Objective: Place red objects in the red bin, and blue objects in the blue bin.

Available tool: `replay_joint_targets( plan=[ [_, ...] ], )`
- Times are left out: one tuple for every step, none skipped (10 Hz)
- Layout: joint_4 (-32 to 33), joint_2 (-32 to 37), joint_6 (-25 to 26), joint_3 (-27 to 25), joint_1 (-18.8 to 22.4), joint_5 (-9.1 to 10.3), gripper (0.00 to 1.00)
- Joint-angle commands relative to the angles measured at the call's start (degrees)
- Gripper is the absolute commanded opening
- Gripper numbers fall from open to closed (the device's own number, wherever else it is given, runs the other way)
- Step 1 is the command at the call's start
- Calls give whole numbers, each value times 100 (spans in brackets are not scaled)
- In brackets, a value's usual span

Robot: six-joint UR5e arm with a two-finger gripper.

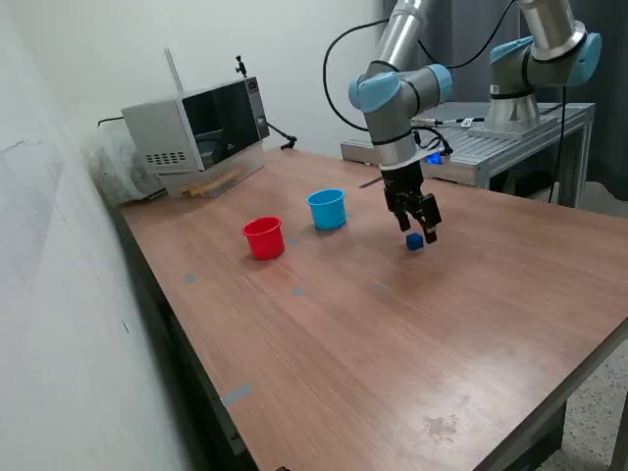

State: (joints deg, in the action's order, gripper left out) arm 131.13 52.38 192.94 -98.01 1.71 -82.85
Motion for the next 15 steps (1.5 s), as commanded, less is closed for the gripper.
replay_joint_targets(
  plan=[
    [26,-35,7,2,-4,-55,100],
    [26,-44,7,10,-4,-108,0],
    [26,-44,7,10,-4,-230,0],
    [18,-44,42,10,-4,-423,0],
    [9,-44,51,2,-4,-494,0],
    [17,-35,51,2,-13,-504,0],
    [26,-9,51,10,-13,-512,0],
    [9,87,51,10,5,-521,0],
    [-17,279,51,10,22,-530,0],
    [-52,490,51,36,-4,-539,0],
    [-270,666,42,176,-22,-548,0],
    [-464,816,42,317,-117,-548,0],
    [-588,974,25,440,-562,-556,0],
    [-824,1019,7,580,-810,-548,0],
    [-861,1046,-2,695,-1082,-548,0]
  ],
)
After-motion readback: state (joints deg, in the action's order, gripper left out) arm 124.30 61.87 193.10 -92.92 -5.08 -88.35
